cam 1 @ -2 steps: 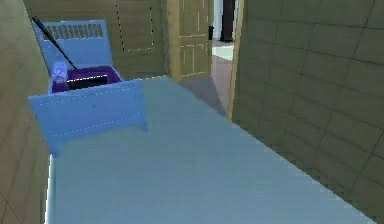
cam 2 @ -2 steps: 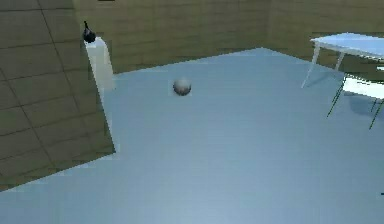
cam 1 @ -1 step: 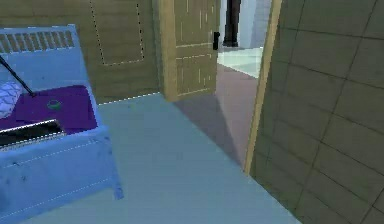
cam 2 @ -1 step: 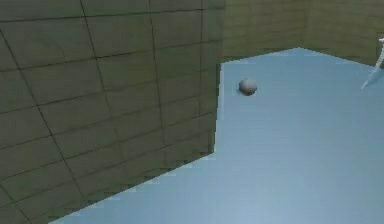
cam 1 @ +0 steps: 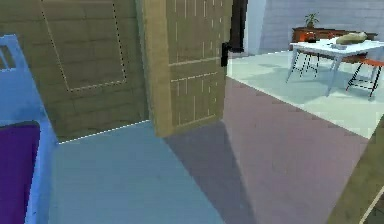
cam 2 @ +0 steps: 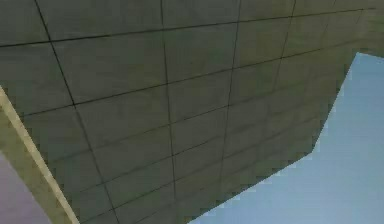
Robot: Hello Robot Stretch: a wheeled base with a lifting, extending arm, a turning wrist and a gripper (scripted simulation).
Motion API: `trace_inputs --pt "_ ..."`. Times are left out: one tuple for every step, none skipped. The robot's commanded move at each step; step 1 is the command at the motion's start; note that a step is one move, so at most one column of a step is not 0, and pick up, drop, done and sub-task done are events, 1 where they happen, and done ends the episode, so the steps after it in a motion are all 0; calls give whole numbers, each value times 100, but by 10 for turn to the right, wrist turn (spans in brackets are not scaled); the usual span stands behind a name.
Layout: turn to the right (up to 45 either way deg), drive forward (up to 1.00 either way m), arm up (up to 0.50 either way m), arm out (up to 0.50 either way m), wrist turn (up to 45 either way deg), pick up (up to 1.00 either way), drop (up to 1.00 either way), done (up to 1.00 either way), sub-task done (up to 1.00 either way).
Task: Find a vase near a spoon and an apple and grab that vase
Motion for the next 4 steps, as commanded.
trace_inputs --pt "0 40 0 0 0 0 0 0 0" --pt "270 0 0 0 0 0 0 0 0" --pt "0 100 0 0 0 0 0 0 0" --pt "0 95 0 0 0 0 0 0 0"
